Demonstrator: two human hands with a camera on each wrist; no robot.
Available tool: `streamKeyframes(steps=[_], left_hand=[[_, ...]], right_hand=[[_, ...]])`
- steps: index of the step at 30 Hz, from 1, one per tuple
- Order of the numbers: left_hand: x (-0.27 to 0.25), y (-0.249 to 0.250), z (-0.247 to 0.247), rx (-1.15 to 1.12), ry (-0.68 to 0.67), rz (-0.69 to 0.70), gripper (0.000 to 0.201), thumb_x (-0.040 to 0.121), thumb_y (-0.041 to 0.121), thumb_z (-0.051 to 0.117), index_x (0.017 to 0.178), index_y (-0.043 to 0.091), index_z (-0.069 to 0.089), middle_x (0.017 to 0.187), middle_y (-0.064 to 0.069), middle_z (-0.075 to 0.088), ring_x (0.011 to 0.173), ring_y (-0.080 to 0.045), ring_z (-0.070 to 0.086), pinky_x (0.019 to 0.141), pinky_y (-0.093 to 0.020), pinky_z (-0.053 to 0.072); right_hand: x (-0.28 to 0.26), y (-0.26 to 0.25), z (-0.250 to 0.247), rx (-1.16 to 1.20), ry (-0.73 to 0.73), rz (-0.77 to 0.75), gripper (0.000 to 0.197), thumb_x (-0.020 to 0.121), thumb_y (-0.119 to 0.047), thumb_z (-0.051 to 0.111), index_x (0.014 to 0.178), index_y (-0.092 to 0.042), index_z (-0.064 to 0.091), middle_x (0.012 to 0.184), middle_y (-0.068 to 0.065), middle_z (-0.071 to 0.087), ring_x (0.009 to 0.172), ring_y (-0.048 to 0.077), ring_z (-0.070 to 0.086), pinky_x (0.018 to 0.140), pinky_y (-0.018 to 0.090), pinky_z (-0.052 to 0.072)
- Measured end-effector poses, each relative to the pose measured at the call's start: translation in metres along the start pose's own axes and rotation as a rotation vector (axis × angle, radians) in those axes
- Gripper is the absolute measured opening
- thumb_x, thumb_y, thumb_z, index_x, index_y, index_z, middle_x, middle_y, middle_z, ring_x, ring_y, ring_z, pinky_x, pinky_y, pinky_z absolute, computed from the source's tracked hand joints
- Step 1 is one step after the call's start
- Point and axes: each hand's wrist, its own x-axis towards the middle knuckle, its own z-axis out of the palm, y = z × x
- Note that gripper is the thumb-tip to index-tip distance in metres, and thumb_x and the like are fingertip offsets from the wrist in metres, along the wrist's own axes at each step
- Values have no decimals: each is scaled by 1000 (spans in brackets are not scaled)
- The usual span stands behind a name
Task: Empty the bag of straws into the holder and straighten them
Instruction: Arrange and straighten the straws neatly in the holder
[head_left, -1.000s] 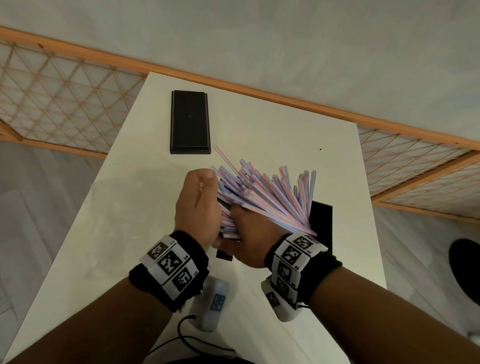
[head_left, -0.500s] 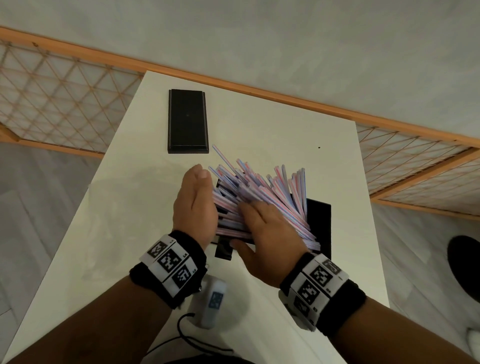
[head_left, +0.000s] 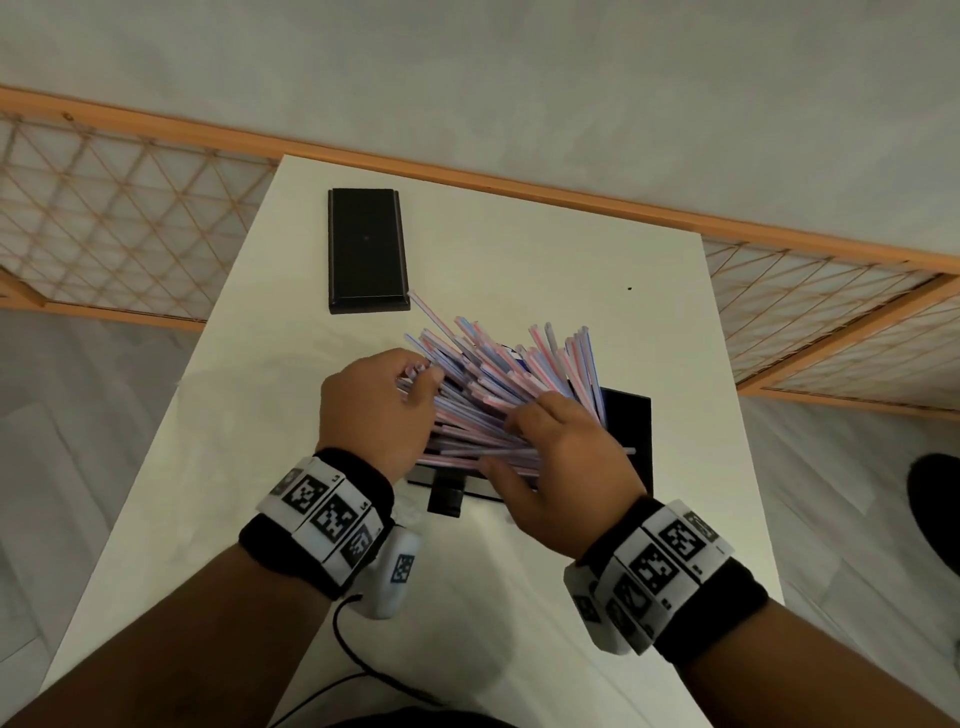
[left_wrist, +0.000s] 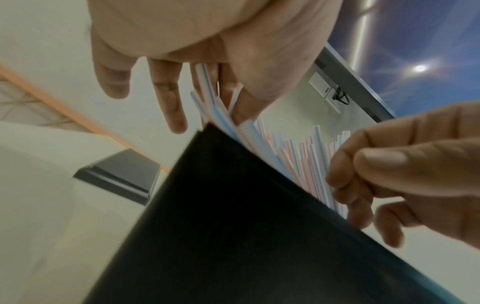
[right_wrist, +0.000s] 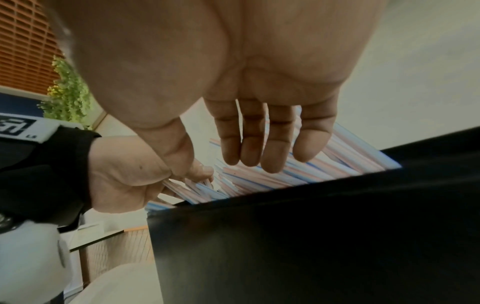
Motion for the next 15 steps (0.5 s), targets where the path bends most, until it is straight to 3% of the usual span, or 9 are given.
streamKeyframes(steps=[2, 4, 6, 8, 10, 12, 14, 15], left_hand=[[1, 3, -4, -22, 30, 41, 21, 96, 32, 67, 100, 14, 77, 89, -2, 74, 78, -22, 64, 86, -30, 47], [2, 9, -11, -36, 85, 99, 19, 96, 31, 68, 99, 15, 77, 82, 5, 67, 69, -20, 60, 101, -52, 48], [2, 19, -21, -35, 157, 184, 17, 95, 30, 70, 96, 15, 77, 78, 10, 63, 56, -9, 49, 99, -66, 45], [1, 33, -34, -19, 217, 273, 13, 94, 27, 71, 91, 15, 76, 73, 10, 65, 50, -4, 44, 100, -71, 42], [-1, 49, -45, 43, 242, 367, 12, 94, 24, 70, 87, 15, 74, 69, 4, 69, 49, -15, 50, 107, -68, 38], [-6, 68, -55, 99, 248, 470, 17, 96, 24, 66, 84, 14, 72, 64, 1, 67, 52, -24, 60, 112, -51, 36], [-11, 85, -63, 116, 262, 550, 20, 97, 26, 63, 84, 14, 71, 63, -1, 66, 56, -27, 61, 102, -32, 35], [-14, 93, -66, 116, 280, 585, 20, 97, 26, 63, 85, 13, 72, 64, -2, 68, 58, -25, 59, 99, -29, 36]], right_hand=[[3, -4, 0, 34, 37, 9, 38, 84, -47, 62, 102, -14, 65, 94, 2, 60, 84, 25, 60, 68, 38, 55], [5, -7, -1, 81, 85, 7, 35, 83, -43, 64, 101, -13, 66, 94, 1, 61, 84, 24, 61, 68, 35, 54], [7, -9, -4, 122, 135, 3, 31, 83, -40, 66, 98, -13, 66, 93, 0, 61, 82, 21, 60, 67, 31, 52], [11, -11, -9, 155, 195, -12, 27, 83, -36, 68, 96, -13, 65, 91, -1, 60, 79, 18, 58, 65, 31, 51], [15, -16, -18, 191, 266, -42, 26, 83, -31, 72, 97, -11, 63, 89, -1, 59, 77, 15, 54, 67, 28, 48], [22, -25, -26, 240, 323, -58, 32, 83, -30, 74, 105, -9, 62, 91, -2, 58, 78, 8, 50, 70, 19, 44], [34, -33, -34, 290, 331, -52, 44, 82, -32, 72, 116, -7, 59, 98, -4, 56, 82, 2, 48, 71, 11, 38], [40, -37, -37, 310, 310, -53, 46, 82, -32, 71, 118, -7, 58, 97, -7, 55, 81, -2, 47, 70, 9, 36]])
